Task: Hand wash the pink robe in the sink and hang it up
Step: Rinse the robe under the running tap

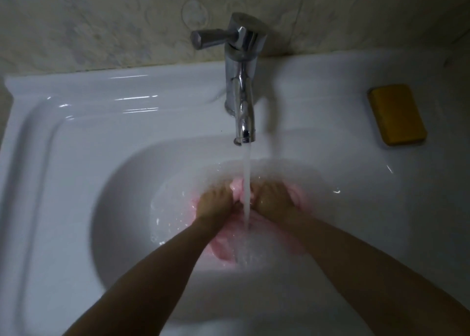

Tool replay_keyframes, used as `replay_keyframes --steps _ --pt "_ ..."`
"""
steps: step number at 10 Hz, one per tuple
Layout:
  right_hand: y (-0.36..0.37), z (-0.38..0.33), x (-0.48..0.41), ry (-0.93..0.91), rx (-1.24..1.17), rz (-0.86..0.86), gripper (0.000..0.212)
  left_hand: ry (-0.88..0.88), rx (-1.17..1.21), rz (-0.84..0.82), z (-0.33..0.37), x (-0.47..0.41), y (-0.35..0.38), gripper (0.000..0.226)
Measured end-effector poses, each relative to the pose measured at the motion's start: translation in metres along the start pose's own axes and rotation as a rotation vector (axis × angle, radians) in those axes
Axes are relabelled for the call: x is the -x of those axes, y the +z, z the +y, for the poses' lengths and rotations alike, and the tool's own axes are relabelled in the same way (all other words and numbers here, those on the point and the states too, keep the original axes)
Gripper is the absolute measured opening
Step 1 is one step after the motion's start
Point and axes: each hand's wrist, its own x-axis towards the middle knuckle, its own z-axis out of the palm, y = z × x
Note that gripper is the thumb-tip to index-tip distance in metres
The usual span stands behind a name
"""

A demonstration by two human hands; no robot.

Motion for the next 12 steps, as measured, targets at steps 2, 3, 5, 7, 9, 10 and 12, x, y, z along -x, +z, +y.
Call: replay_keyframes --steps 2,3,5,7,9,10,12 --pt "-0.046 0.02 -0.018 0.172 -0.543 -0.408 0.066 0.041 1.216 -0.281 -0.038 0.003 -0.04 0.041" --pt "-0.073 0.045 -0.009 0.386 -0.745 -0.485 0.065 -0.02 1.47 -0.562 -0.057 0.017 -0.052 0.052" --pt "-0.046 0.075 0.016 0.087 -0.27 0.058 0.075 -0.025 0.367 0.094 -0.064 0.035 -0.034 0.087" --pt "0.037 0.053 0.03 -0.366 0.29 0.13 0.102 0.3 -0.038 0.082 -0.032 0.042 0.022 0.125" --pt "0.054 0.047 0.027 -0.362 0.324 0.295 0.071 0.229 -0.007 0.026 -0.014 0.044 0.037 0.095" --pt "0.058 0.038 0.013 -0.313 0.324 0.439 0.047 0.185 -0.032 0.103 0.0 0.04 0.033 0.069" --pt "0.058 0.025 -0.006 -0.227 0.099 0.542 0.033 0.085 0.023 0.072 0.006 0.025 0.014 0.067"
